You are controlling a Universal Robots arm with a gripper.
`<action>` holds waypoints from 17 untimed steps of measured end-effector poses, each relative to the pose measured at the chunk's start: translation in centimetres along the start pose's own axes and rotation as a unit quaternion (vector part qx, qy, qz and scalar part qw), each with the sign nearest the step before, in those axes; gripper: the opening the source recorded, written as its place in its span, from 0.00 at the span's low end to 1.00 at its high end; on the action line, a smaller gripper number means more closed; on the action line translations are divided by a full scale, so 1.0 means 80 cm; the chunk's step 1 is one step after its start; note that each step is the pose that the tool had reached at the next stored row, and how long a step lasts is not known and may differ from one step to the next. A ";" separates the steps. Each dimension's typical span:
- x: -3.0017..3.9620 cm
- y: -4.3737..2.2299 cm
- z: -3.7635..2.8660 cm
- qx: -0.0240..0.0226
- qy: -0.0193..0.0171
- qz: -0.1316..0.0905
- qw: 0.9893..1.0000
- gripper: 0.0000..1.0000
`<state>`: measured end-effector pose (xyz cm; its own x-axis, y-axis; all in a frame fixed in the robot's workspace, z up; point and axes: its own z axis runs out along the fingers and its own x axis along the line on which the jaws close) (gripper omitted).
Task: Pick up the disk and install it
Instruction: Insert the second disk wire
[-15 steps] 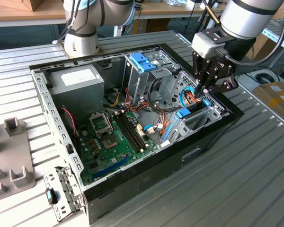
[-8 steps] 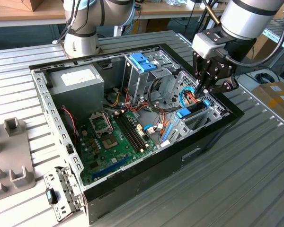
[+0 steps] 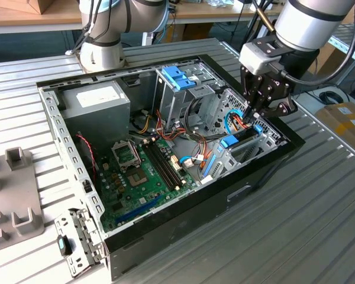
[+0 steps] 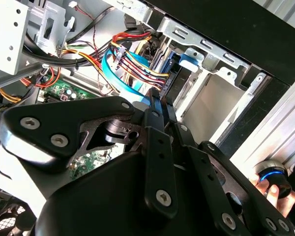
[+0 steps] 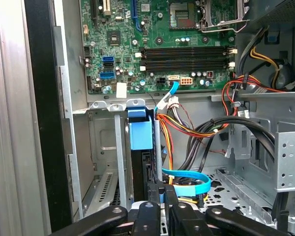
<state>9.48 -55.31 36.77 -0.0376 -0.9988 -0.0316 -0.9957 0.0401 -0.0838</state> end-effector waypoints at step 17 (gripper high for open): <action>0.0013 0.0023 0.0086 0.000 0.000 0.000 1.000 0.16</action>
<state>9.36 -55.38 36.06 -0.0376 -0.9988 -0.0316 -0.9957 0.0401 -0.0838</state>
